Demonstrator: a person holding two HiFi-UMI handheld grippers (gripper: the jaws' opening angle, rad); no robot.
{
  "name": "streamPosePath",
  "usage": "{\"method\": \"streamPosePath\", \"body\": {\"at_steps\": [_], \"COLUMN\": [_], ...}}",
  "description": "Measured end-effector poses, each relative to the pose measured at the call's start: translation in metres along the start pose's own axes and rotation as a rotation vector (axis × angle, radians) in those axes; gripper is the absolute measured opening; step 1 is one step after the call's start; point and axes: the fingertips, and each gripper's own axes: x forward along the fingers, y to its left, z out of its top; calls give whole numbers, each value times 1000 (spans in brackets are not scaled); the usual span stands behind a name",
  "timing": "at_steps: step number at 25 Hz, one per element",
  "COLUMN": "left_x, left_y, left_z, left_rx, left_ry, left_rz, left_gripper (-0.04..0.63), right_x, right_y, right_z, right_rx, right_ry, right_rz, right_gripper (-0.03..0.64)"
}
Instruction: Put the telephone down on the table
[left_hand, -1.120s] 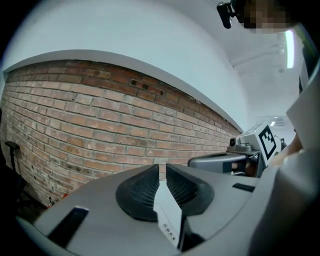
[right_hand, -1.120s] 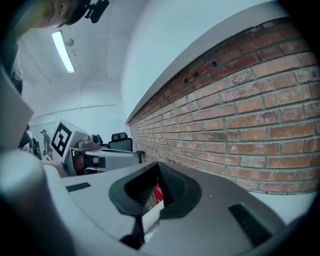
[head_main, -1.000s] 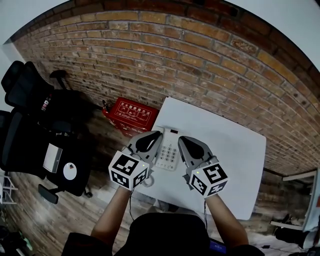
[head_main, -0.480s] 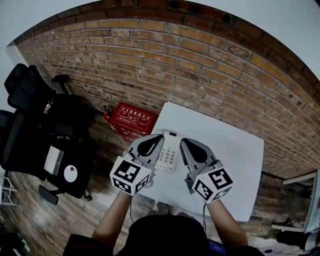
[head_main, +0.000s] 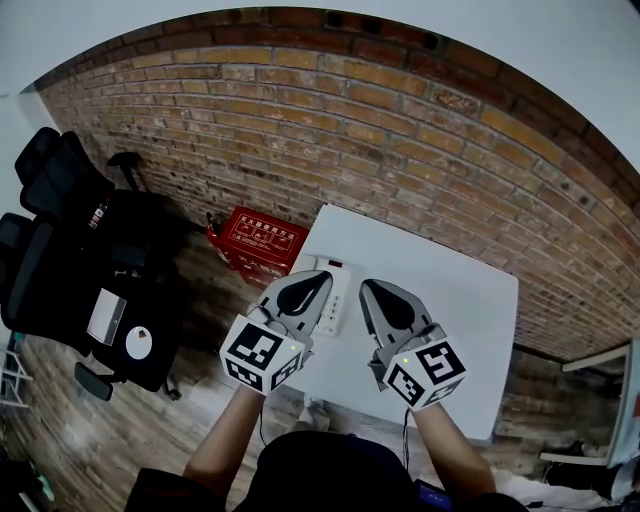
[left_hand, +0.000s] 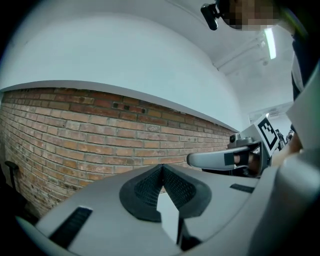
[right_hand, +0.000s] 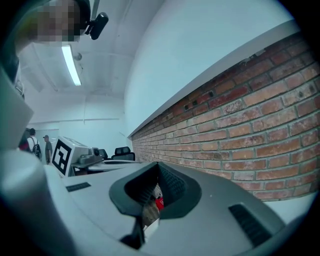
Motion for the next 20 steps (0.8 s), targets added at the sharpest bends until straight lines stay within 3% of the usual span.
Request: {"method": "streamPosePath", "body": {"at_steps": [20], "left_x": [-18], "left_y": [-100], "left_z": [16], "left_rx": [36], "left_ry": [-28], "left_rz": [11], "left_gripper": [9], "right_x": [-92], "right_y": [12], "right_z": [15], "right_rx": [-67], "right_ry": [-35], "right_rz": [32], "right_gripper": [12]}}
